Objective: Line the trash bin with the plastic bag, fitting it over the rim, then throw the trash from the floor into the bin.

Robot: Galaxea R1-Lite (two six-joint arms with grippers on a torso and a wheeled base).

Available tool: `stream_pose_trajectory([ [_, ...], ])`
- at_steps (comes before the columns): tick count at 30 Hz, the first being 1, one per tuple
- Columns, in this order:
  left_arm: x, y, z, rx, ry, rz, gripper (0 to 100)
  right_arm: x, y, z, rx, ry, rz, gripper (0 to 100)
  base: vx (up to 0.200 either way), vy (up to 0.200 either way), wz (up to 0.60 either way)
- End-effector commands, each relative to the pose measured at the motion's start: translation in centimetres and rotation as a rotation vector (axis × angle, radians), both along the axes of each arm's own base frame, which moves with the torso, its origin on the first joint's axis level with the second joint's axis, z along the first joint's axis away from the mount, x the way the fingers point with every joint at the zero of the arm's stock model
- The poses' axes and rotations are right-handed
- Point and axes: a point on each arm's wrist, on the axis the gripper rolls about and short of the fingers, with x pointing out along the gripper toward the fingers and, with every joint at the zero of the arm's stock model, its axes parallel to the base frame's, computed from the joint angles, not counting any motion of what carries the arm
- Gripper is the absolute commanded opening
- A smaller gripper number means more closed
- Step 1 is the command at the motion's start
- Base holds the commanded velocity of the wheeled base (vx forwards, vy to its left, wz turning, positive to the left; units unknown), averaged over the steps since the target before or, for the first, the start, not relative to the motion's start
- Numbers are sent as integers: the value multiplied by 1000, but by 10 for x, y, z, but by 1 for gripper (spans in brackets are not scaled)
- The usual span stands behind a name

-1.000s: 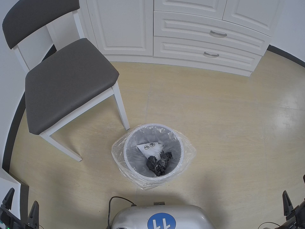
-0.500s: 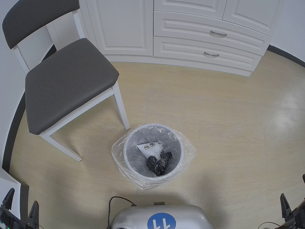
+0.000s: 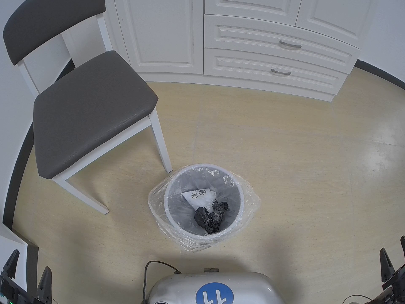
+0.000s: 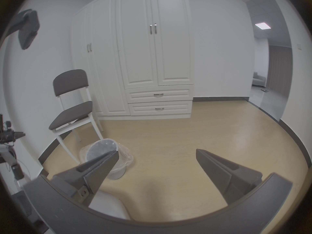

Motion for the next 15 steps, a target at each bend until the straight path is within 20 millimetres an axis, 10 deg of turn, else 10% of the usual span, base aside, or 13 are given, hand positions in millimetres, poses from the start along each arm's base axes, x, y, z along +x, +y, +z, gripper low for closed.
stream_pose_trajectory([
  [1,0,0,-5,0,1,-1,100,0,-1,-6,-15,8,-36,100,0,0,0],
  [15,0,0,-5,2,0,-1,100,0,0,-11,-70,59,20,100,0,0,0],
])
